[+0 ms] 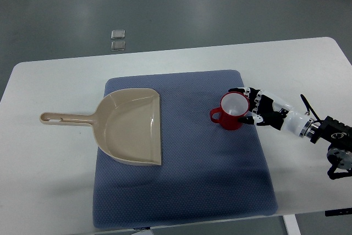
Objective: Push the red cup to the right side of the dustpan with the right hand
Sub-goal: 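Move the right hand to the red mug's side farthest from the dustpan, then push the red mug with the right hand toward the dustpan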
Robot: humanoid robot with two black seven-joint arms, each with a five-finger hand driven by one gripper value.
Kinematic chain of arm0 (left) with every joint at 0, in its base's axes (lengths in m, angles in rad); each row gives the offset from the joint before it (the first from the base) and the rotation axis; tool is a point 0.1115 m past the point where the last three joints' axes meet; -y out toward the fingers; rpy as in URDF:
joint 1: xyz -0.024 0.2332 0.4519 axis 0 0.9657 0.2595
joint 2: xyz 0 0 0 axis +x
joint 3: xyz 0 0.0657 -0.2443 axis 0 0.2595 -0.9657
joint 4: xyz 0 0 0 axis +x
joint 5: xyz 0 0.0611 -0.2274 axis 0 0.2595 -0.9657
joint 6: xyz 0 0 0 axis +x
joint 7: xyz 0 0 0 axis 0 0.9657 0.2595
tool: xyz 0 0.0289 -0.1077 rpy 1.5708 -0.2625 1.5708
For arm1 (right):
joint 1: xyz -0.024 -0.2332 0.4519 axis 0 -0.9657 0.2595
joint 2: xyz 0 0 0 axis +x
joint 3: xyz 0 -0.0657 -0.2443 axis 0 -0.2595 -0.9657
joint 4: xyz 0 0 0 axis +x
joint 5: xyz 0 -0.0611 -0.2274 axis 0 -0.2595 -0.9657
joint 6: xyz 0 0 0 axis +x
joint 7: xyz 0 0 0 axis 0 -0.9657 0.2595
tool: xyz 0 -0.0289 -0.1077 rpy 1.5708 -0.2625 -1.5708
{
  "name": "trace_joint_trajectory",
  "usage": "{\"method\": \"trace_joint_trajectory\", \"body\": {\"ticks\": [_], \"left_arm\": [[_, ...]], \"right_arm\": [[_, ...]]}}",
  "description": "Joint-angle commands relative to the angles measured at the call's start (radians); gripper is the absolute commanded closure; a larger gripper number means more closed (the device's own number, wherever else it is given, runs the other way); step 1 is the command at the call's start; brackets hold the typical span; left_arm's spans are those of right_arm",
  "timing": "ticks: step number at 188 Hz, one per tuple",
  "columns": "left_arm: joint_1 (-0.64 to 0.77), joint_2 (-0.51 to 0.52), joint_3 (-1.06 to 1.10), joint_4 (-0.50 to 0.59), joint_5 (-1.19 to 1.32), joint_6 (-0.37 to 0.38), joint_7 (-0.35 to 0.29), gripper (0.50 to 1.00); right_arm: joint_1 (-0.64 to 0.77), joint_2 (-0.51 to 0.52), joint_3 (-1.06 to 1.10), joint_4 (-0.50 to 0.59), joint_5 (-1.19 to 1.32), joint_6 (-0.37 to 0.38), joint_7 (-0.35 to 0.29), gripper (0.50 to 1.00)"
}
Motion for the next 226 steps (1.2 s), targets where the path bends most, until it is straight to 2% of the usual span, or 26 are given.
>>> {"method": "trace_joint_trajectory", "body": {"ticks": [1, 119, 226], "left_arm": [[0.000, 0.000, 0.000, 0.000, 0.000, 0.000, 0.000, 0.500], [0.000, 0.000, 0.000, 0.000, 0.000, 0.000, 0.000, 0.500], [0.000, 0.000, 0.000, 0.000, 0.000, 0.000, 0.000, 0.500]], "right_arm": [[0.000, 0.017, -0.001, -0.003, 0.000, 0.000, 0.000, 0.566], [0.008, 0.088, -0.002, -0.020, 0.000, 0.000, 0.000, 0.566], [0.009, 0.166, -0.014, -0.050, -0.002, -0.117, 0.000, 0.566]]}}
